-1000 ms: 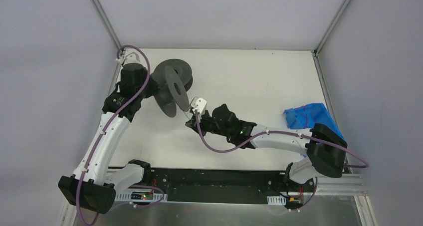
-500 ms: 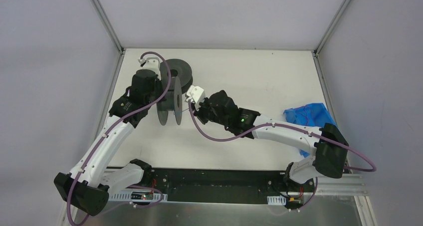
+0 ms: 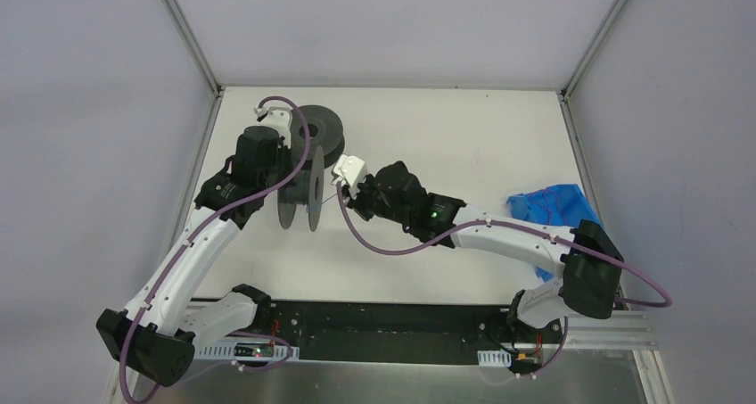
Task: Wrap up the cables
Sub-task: Wrap the cable around the cable reel.
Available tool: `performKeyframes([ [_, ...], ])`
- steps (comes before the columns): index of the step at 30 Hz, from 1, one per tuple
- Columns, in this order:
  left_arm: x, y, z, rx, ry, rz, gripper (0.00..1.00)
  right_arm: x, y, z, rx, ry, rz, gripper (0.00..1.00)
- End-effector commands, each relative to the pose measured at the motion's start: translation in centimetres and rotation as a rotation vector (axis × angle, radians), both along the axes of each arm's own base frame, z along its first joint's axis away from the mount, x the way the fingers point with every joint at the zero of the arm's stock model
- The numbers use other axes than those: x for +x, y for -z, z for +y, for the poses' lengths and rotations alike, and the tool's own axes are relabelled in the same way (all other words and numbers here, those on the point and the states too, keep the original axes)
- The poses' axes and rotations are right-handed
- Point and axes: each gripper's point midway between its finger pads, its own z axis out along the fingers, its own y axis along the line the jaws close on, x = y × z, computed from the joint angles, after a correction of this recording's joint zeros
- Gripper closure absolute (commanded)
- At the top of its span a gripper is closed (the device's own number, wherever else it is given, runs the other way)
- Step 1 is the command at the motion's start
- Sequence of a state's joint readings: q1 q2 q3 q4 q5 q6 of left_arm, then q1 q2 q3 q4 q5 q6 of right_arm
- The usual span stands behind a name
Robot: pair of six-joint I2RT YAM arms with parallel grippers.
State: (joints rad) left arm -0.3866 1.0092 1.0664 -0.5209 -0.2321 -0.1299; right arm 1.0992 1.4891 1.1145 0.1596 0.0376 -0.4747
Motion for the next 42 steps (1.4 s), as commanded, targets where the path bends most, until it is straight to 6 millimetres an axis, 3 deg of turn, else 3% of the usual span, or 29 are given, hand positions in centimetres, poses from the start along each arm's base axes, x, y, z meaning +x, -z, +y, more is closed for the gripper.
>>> performKeyframes([
  [1, 0.0, -1.0, -0.4, -0.007, 0.034, -0.032, 1.0, 0.2, -2.6, -0.2, 0.074, -0.01, -0.048, 1.0],
  [4, 0.0, -0.9, -0.4, -0.005, 0.038, -0.029, 1.0, 0.0, -2.9, -0.2, 0.084, -0.014, -0.049, 1.0],
  [8, -0.1, -0.6, -0.6, -0.002, 0.049, -0.02, 1.0, 0.4, -3.4, -0.4, 0.096, 0.006, -0.068, 0.89],
  [10, -0.1, -0.5, -0.6, -0.007, 0.049, -0.017, 1.0, 0.3, -3.3, -0.2, 0.092, -0.008, -0.07, 1.0],
  [17, -0.1, -0.2, -0.8, 0.002, 0.066, -0.008, 1.0, -0.3, -3.9, 0.2, 0.121, -0.046, -0.073, 1.0],
  [28, -0.5, 1.1, -3.3, 0.026, 0.292, -0.008, 1.0, 4.2, -7.7, 1.5, 0.143, 0.067, -0.254, 1.0],
  [34, -1.4, 1.3, -4.8, 0.046, 0.447, -0.04, 1.0, 6.6, -6.5, 1.9, 0.099, 0.105, -0.263, 1.0],
  [38, -2.0, 0.9, -5.7, 0.036, 0.53, -0.105, 1.0, 7.5, -4.6, 0.8, 0.06, 0.092, -0.213, 1.0],
  [42, -3.1, 0.0, -7.4, -0.056, 0.622, -0.14, 1.0, 6.1, -3.5, -0.4, 0.092, -0.004, -0.11, 1.0],
])
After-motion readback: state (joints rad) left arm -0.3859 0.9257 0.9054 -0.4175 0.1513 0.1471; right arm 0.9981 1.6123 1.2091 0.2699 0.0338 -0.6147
